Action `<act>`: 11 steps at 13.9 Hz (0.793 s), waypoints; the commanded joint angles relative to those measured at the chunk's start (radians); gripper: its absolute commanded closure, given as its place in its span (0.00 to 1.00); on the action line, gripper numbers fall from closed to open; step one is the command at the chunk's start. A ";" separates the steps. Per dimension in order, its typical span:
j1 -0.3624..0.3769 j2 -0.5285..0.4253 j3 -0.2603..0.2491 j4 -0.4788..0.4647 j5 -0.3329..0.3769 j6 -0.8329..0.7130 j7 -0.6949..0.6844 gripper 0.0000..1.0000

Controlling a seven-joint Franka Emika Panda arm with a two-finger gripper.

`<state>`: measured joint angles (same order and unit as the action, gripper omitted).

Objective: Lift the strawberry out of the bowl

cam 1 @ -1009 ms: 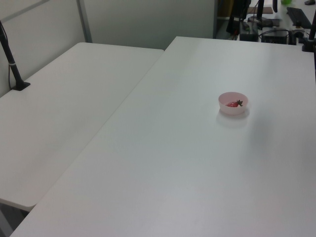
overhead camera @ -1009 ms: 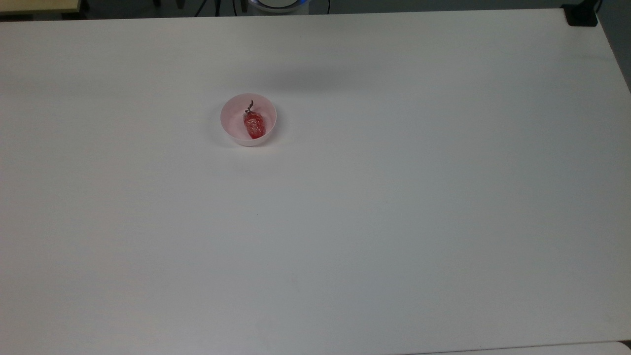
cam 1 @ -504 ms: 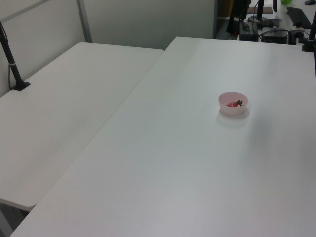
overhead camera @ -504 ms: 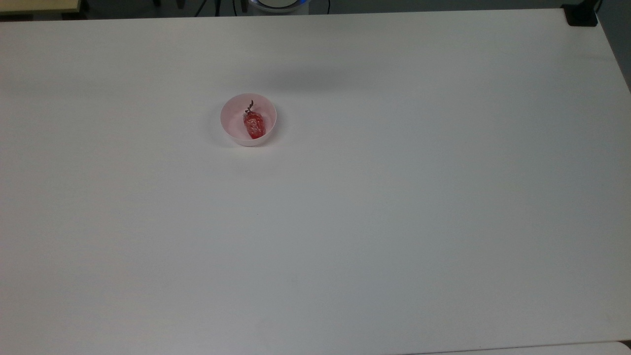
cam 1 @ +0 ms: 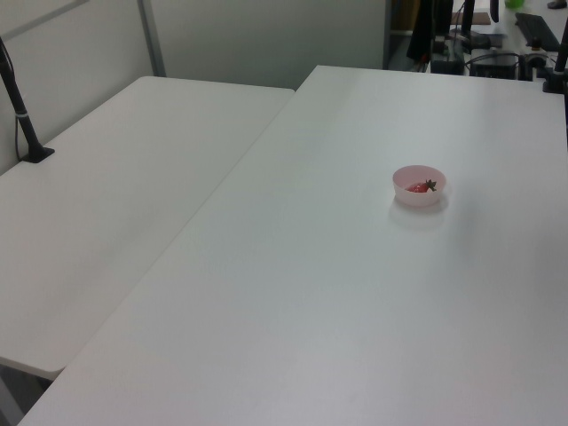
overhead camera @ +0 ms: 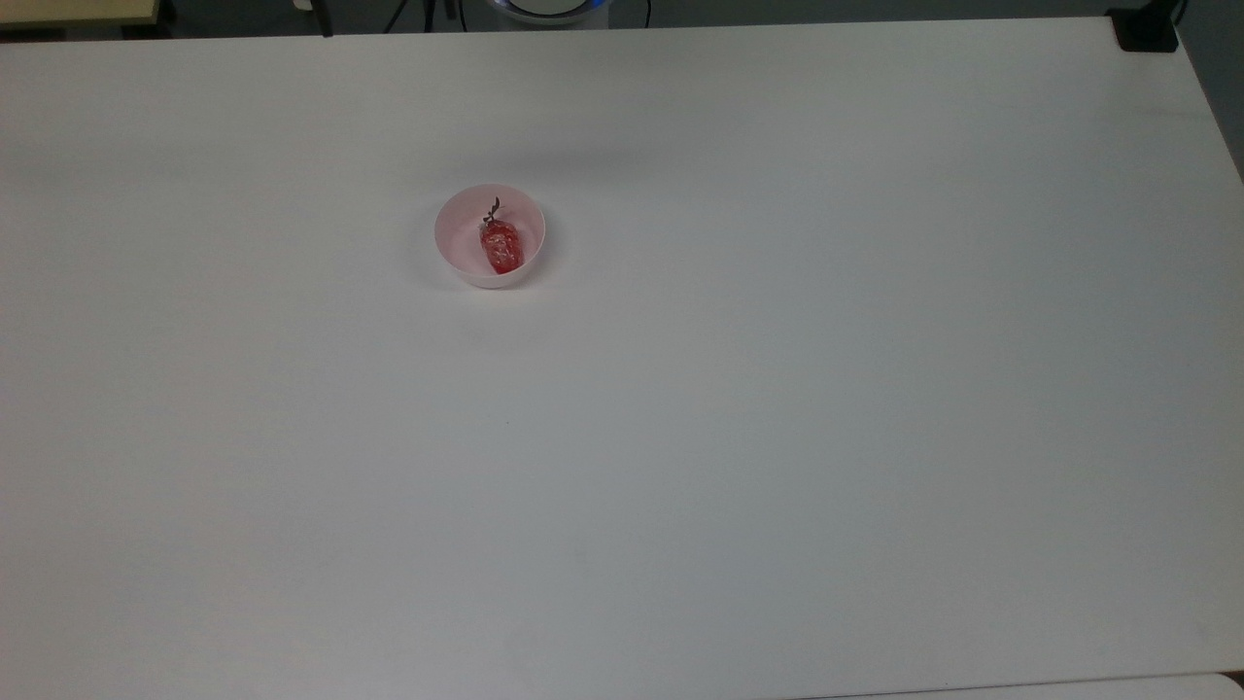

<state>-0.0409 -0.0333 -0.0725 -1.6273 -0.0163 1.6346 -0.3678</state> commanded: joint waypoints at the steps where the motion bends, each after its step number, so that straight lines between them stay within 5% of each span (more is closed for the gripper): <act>1: 0.007 -0.013 -0.006 -0.152 -0.028 0.071 0.048 0.00; 4: 0.021 0.024 0.000 -0.330 -0.059 0.313 0.339 0.00; 6: 0.032 0.100 0.002 -0.335 -0.056 0.340 0.505 0.00; 9: 0.035 0.148 0.002 -0.336 -0.045 0.340 0.579 0.05; 11: 0.035 0.191 0.002 -0.336 -0.010 0.343 0.586 0.17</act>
<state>-0.0151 0.1222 -0.0654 -1.9584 -0.0572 1.9610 0.1746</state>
